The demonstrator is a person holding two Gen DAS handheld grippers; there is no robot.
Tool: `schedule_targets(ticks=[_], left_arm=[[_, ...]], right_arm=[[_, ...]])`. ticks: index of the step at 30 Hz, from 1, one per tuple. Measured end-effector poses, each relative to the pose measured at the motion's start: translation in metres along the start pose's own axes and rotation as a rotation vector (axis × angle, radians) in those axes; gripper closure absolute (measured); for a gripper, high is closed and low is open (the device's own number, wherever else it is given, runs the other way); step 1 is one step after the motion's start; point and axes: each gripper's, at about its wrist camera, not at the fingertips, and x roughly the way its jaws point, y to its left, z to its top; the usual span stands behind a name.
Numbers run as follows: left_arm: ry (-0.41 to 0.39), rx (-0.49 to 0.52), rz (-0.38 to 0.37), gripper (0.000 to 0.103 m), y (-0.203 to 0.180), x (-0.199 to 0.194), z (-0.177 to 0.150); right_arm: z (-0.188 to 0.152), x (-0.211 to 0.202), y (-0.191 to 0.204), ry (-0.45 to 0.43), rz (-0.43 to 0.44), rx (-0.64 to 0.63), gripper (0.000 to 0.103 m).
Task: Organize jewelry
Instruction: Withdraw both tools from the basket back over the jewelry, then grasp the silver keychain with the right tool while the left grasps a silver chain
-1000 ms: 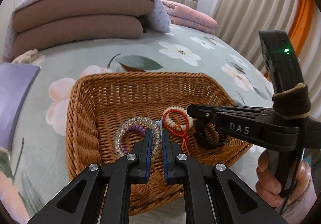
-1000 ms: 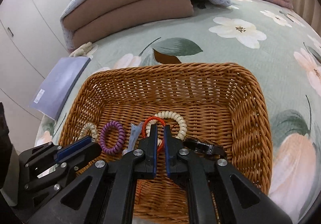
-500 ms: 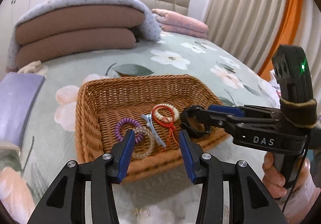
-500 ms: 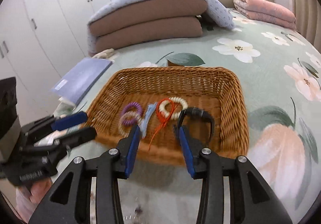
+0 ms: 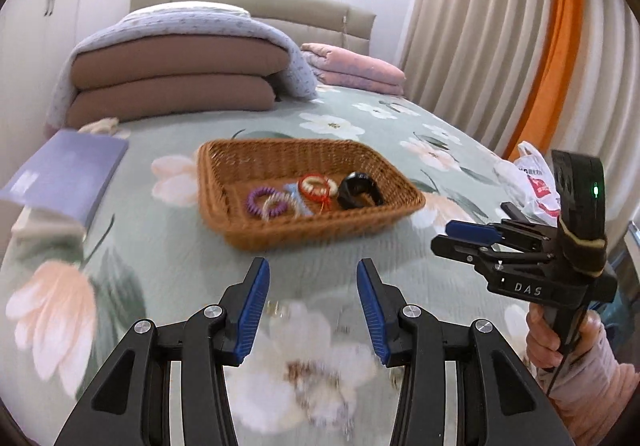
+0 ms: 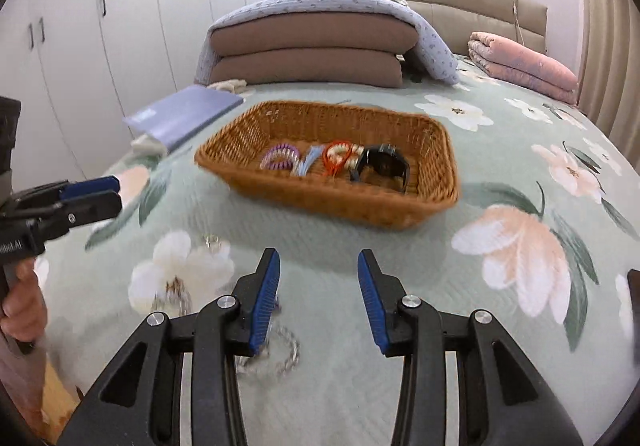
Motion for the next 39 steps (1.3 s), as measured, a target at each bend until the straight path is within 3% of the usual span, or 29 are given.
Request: schedule_targets(ticks=[6, 13, 19, 26, 32, 37, 39], left_arm=[[0.036, -0.068, 0.015, 0.056, 0.013, -0.007, -0.036], [0.100, -0.117, 0.027, 0.056, 0.017, 0.011, -0.071], [0.164, -0.074, 0.071, 0.056, 0.004, 0.033, -0.084], [0.197, -0.014, 0.117, 0.056, -0.008, 0.045, -0.090], [0.204, -0.012, 0.124, 0.057, -0.008, 0.050, -0.087], [0.205, 0.023, 0.153, 0.058, -0.014, 0.052, -0.089], [0.208, 0.037, 0.168, 0.064, -0.016, 0.054, -0.089]], right_arm=[[-0.026, 0.011, -0.008, 0.054, 0.042, 0.051, 0.059], [-0.045, 0.016, -0.016, 0.094, 0.074, 0.087, 0.059], [-0.051, 0.029, -0.002, 0.142, 0.078, 0.034, 0.059], [-0.055, 0.045, 0.019, 0.173, 0.008, -0.055, 0.061], [-0.053, 0.054, 0.028, 0.177, -0.035, -0.099, 0.068], [-0.056, 0.054, 0.042, 0.169, -0.050, -0.161, 0.091], [-0.057, 0.053, 0.047, 0.165, -0.056, -0.185, 0.093]])
